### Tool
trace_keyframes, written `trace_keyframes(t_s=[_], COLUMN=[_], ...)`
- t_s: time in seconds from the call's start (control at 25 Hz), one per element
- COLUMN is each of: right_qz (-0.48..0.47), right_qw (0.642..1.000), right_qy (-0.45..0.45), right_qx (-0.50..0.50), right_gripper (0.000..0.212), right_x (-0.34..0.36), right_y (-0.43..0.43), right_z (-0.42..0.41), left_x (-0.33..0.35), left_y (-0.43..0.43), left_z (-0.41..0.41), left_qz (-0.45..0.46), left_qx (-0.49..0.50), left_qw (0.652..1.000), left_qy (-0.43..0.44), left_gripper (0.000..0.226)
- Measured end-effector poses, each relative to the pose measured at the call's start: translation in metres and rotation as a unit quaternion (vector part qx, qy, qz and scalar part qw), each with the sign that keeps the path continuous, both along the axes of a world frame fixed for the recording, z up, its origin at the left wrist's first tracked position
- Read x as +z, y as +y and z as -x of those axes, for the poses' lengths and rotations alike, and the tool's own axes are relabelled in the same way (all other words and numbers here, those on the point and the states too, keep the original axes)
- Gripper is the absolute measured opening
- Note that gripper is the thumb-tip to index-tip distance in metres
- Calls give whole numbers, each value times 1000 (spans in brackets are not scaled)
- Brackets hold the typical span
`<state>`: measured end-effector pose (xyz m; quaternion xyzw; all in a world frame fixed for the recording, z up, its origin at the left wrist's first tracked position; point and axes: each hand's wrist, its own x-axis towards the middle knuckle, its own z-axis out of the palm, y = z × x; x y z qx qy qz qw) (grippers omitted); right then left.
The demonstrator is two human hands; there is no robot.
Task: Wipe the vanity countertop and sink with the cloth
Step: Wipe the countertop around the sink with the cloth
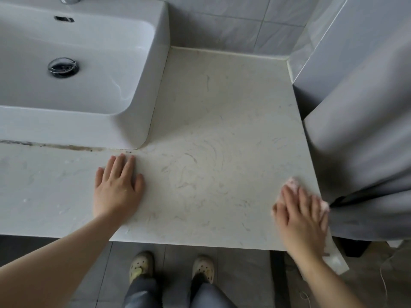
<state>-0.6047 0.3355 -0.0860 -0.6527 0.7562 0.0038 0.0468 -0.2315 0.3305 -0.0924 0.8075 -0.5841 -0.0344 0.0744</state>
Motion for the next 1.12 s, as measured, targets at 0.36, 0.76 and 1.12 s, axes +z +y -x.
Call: trace_keyframes(t_s=[0.36, 0.76, 1.12], right_qz=[5, 18, 35], right_qw=[961, 980, 998], right_qy=[-39, -46, -45], right_qx=[272, 195, 22], right_gripper=[52, 56, 62], right_x=[1, -1, -3], right_y=[48, 37, -33], right_z=[-198, -272, -294], left_x=[1, 1, -3], left_y=[9, 48, 46], left_z=[-50, -157, -157], left_qz=[-30, -44, -24], left_qx=[-193, -178, -167], left_qw=[979, 981, 984], left_qy=[-57, -55, -51], left_gripper=[71, 66, 68])
